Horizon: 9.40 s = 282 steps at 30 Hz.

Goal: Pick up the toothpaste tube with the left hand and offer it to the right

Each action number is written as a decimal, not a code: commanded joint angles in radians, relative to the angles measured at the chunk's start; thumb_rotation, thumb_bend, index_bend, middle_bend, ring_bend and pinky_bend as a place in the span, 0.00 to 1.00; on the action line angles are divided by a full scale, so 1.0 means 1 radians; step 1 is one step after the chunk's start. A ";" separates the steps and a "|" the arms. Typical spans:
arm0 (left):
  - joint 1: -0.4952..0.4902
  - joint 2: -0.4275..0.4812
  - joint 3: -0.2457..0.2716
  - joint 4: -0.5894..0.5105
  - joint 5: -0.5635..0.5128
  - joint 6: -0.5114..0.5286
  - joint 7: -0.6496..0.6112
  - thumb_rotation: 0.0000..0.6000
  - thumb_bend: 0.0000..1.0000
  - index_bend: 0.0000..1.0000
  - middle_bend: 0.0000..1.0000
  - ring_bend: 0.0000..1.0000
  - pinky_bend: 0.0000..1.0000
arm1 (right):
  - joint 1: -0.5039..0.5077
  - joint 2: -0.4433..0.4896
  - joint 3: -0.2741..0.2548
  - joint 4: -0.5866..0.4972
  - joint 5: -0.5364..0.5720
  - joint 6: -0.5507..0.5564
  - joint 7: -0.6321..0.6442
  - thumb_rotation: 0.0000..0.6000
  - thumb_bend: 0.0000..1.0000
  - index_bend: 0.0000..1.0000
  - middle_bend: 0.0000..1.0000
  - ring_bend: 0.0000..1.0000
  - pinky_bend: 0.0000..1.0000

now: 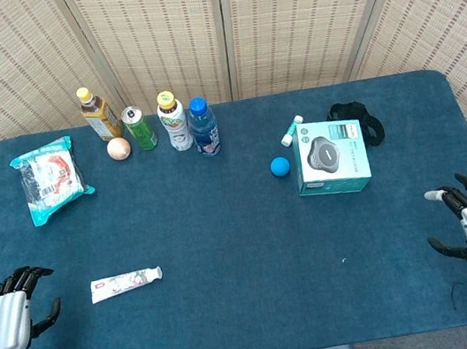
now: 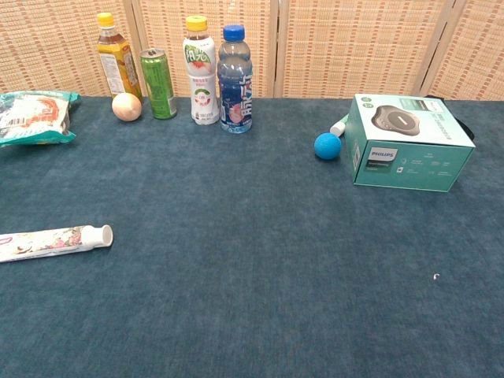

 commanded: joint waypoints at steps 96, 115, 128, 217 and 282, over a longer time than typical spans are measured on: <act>-0.335 -0.418 0.028 0.666 0.025 -0.369 -0.070 1.00 0.23 0.43 0.44 0.26 0.20 | -0.093 0.064 0.011 -0.049 0.011 0.118 0.006 1.00 0.09 0.31 0.30 0.07 0.14; -0.366 -0.401 0.021 0.687 0.105 -0.285 -0.278 1.00 0.25 0.61 0.63 0.41 0.28 | -0.093 0.076 0.013 -0.073 -0.027 0.135 -0.005 1.00 0.08 0.31 0.30 0.07 0.14; -0.500 -0.224 0.011 0.448 0.224 -0.318 -0.538 1.00 0.30 0.61 0.64 0.42 0.30 | 0.033 0.110 0.040 -0.092 -0.185 0.033 -0.008 1.00 0.11 0.31 0.30 0.07 0.14; -0.840 -0.078 0.089 0.248 0.308 -0.439 -1.141 1.00 0.34 0.64 0.67 0.43 0.30 | 0.718 -0.275 0.125 0.066 -0.354 -0.334 -0.138 1.00 0.12 0.57 0.35 0.07 0.16; -0.871 -0.040 0.132 0.356 0.323 -0.350 -1.728 1.00 0.34 0.67 0.70 0.46 0.33 | 0.693 -0.450 0.175 0.181 -0.329 -0.093 -0.207 1.00 0.17 0.72 0.42 0.13 0.16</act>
